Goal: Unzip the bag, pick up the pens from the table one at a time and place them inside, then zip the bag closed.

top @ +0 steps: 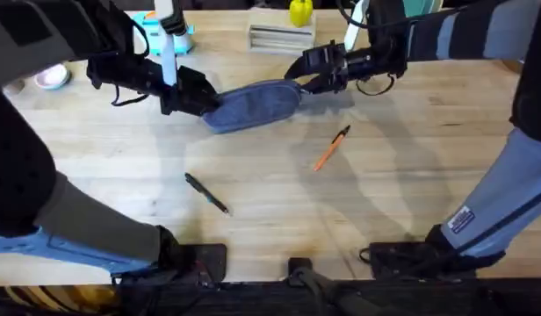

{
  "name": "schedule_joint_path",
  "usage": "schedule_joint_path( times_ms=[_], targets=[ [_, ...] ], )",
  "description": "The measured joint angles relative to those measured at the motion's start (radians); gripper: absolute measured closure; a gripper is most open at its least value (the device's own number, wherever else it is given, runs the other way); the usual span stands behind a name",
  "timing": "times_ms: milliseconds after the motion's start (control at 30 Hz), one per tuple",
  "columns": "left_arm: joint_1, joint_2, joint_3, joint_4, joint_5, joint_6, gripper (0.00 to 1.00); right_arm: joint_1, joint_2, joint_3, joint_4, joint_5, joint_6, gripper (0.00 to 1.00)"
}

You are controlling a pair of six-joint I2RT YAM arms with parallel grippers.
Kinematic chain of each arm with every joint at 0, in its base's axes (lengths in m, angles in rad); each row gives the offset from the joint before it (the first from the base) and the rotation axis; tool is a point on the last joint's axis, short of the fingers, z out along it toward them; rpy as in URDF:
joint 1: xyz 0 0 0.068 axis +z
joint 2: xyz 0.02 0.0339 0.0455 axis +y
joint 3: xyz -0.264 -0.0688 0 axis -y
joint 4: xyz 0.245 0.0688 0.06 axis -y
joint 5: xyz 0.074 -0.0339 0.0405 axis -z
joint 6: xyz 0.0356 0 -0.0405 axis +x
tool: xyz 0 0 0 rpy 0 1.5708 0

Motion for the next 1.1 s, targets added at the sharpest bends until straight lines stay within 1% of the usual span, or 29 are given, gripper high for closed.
schedule_joint_path(
  times_ms=[500,900,1000,1100],
  targets=[
    [0.0,0.0,0.0,0.0,0.0,0.0,0.959,-0.019,-0.004,0.0,-0.006,-0.053,0.019,0.005],
    [0.0,0.0,0.0,0.0,0.0,0.0,0.959,-0.02,-0.084,0.0,-0.033,-0.063,0.023,0.005],
    [0.0,0.0,0.0,0.0,0.0,0.0,0.959,-0.02,-0.101,0.0,-0.062,-0.063,0.022,0.005],
    [0.0,0.0,0.0,0.0,0.0,0.0,0.959,-0.019,-0.106,0.001,-0.127,-0.059,0.012,0.005]
  ],
)
